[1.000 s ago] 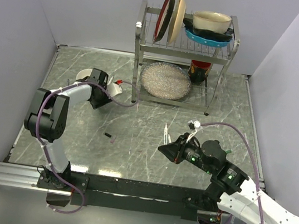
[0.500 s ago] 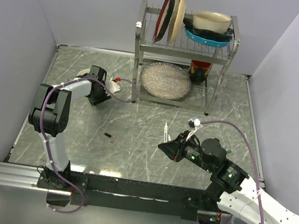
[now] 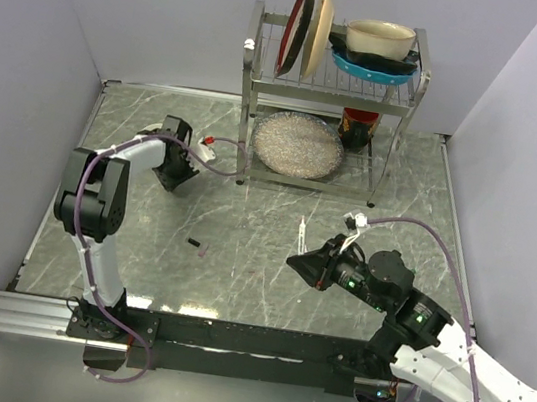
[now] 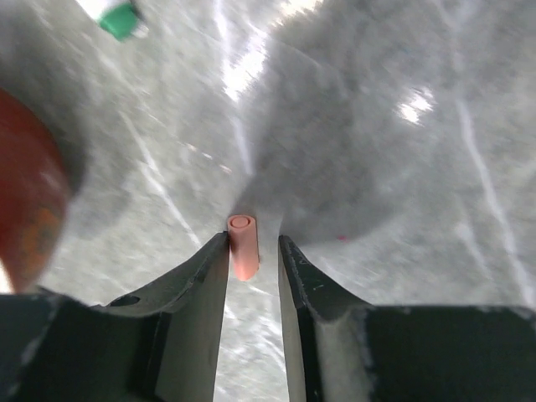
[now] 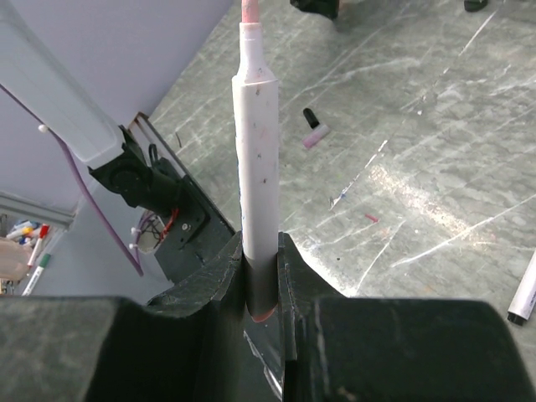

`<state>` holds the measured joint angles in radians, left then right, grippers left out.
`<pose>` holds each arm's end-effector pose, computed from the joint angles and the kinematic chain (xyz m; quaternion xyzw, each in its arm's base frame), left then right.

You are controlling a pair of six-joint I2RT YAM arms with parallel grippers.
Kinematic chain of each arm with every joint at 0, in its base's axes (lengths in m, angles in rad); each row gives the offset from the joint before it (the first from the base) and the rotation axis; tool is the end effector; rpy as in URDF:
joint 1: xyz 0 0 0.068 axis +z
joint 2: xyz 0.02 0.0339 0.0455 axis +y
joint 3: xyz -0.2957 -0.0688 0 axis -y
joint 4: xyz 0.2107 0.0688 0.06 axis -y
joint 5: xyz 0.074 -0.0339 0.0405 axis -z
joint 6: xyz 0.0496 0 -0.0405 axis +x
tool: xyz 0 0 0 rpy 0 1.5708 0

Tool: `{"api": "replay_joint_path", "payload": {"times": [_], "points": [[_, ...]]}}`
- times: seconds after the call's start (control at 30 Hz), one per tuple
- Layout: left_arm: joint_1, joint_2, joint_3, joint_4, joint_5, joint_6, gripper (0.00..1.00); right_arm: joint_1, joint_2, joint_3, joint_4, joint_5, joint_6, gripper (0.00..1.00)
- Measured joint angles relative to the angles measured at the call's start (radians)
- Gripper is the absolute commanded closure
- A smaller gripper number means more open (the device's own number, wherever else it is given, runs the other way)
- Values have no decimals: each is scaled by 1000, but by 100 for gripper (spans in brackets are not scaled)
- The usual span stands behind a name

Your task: Insert the pens into the pen caps

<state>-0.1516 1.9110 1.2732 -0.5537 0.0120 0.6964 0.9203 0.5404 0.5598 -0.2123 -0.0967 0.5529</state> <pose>0.3651 -0.0564 0.2002 0.4051 0.8946 0.0450 0.1831 0.0549 0.0801 0.3061 -0.1710 0.7524 0.4542 0.4453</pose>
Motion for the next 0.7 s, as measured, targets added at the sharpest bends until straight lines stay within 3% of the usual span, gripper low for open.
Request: {"api": "replay_joint_path", "payload": {"times": [0.37, 0.7], "points": [[-9, -61, -74, -35, 15, -108, 63, 0, -42, 0, -11, -2, 21, 100], [-24, -35, -44, -63, -18, -166, 71, 0, -66, 0, -21, 0, 32, 100]]}}
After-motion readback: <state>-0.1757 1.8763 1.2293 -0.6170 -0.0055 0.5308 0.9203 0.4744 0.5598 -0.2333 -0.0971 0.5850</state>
